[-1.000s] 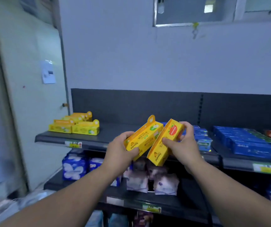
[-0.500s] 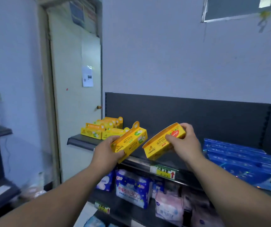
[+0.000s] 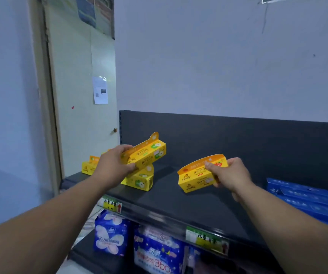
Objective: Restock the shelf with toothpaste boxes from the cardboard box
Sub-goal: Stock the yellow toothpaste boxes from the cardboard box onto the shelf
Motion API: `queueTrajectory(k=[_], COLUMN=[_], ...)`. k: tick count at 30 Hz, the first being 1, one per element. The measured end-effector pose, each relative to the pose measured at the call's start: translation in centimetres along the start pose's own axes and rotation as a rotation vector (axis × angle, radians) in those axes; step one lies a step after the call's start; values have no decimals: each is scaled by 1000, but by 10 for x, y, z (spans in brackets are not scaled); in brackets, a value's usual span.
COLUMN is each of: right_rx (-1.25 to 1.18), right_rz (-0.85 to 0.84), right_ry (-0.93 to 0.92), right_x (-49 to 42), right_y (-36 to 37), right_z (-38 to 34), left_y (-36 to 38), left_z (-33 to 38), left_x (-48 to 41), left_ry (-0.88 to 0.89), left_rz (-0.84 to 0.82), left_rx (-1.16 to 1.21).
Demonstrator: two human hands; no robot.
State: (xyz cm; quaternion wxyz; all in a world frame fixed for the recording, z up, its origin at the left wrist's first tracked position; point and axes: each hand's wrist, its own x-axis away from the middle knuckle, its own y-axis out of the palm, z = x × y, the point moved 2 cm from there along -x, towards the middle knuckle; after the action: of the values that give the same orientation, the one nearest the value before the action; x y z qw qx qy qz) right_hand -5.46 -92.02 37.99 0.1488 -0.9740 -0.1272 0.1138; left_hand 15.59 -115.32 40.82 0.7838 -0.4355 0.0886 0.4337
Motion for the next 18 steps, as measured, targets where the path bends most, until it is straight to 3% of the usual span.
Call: queueTrajectory(k=[5, 11, 14, 18], right_rx=[-18, 6, 195, 442], right_rz=[-68, -7, -32, 65], right_ry=[142, 244, 250, 247], right_x=[-28, -60, -64, -67], right_y=[29, 60, 69, 69], right_z=[-3, -8, -6, -4], left_y=[16, 42, 54, 66], left_z=[-28, -54, -61, -70], left_x=[-69, -145, -173, -197], left_ry=[77, 202, 266, 333], left_rz=[-115, -404, -554, -725], left_rx=[-16, -71, -116, -135])
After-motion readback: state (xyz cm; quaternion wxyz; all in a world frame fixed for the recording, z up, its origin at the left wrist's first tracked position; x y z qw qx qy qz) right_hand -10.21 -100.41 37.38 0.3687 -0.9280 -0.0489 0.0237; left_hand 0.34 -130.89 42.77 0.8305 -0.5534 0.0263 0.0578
